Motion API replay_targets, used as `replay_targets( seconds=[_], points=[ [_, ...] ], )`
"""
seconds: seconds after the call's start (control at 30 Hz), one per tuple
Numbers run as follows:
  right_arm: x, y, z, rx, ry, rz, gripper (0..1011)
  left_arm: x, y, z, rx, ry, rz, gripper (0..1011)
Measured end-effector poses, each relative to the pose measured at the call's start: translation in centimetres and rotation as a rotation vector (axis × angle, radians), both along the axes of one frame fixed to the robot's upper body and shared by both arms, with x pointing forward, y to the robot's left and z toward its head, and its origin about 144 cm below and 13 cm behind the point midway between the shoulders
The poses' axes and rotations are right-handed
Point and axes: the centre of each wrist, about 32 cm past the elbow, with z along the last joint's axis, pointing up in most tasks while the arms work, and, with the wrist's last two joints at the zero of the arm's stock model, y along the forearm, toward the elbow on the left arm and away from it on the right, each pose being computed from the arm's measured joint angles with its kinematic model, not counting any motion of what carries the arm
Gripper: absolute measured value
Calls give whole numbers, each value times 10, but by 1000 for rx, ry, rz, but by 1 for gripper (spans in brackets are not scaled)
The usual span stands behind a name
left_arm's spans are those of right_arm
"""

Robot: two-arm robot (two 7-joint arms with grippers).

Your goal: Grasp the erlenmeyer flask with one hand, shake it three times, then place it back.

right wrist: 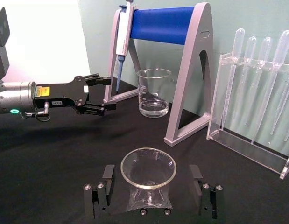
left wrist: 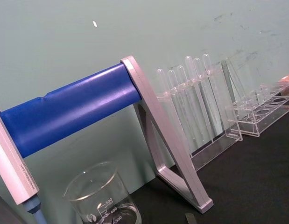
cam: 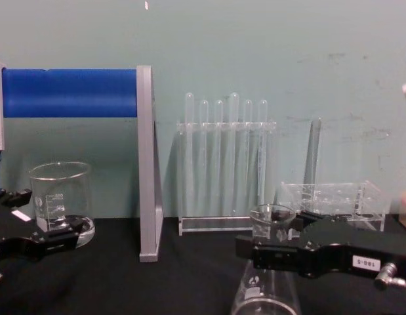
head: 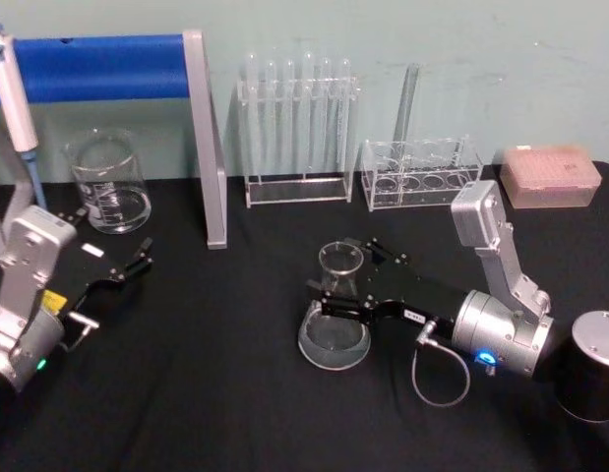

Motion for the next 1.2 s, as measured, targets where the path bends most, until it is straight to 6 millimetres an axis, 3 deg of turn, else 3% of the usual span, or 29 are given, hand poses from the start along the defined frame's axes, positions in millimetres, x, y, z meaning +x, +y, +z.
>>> replay_targets(
  seconds=[0.03,0.77,1.2],
  points=[
    [0,0,0,0,0,0,1003,0,0,0,0,0,0,1001],
    [-2,0,1,-16,-7,9,1000,0,0,0,0,0,0,1001],
    [-14,-7,1,-37,-6,15,1000,0,0,0,0,0,0,1001]
  ],
)
